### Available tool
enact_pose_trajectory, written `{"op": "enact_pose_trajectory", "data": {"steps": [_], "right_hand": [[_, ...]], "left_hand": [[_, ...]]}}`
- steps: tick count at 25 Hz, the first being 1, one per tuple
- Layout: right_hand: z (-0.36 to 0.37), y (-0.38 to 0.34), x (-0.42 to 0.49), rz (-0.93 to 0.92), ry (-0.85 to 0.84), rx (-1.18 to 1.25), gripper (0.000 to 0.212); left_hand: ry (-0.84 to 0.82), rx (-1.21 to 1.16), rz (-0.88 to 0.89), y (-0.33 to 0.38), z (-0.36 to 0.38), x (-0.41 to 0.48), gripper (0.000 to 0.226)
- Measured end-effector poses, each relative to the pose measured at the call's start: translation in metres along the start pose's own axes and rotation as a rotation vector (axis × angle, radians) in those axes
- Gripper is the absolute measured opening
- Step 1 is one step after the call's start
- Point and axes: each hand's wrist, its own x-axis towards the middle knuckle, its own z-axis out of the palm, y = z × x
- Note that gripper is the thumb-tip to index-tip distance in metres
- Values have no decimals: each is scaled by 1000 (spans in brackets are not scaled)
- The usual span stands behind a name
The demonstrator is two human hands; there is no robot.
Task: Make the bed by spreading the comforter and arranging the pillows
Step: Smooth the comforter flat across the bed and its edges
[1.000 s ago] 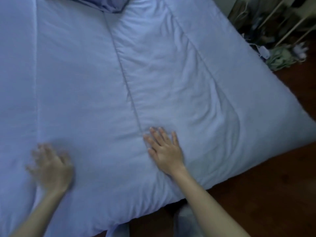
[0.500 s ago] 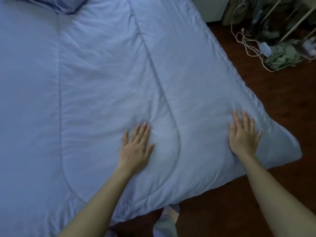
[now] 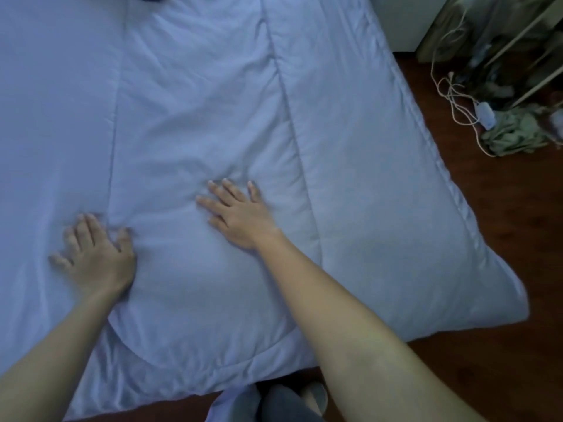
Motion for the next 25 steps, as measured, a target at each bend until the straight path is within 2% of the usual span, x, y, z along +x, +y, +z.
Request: {"op": "enact_pose_trajectory", "data": {"steps": [5,10,12,15,17,19,21,23,25], "right_hand": [[-20,127,-15,366,204,56,51],[-31,266,-102,648,326,94,52],[-27,311,-134,662,379,103,53],[-17,359,-176,684,366,301,56],[-3,383,-210,706,366,620,58],[17,392,-254,771,336,1041,57],[38,384,-305,831,192,1272,61],[54,374,-356,831,-50,1154,63],[58,373,-389,813,-289,893,69]], "left_hand": [[28,-45,-26,54,14,-57,72],[34,-84,111,179,43,-144,69],[46,-80,131,233,58,-185,69],[48,-118,16,295,73,-245,68],[78,-127,-25,326,85,-287,66],[88,-198,-175,349,93,-318,71],[78,-392,-521,361,99,-341,90],[27,-734,-910,372,106,-359,114],[-67,-1079,-1095,388,109,-383,128]]}}
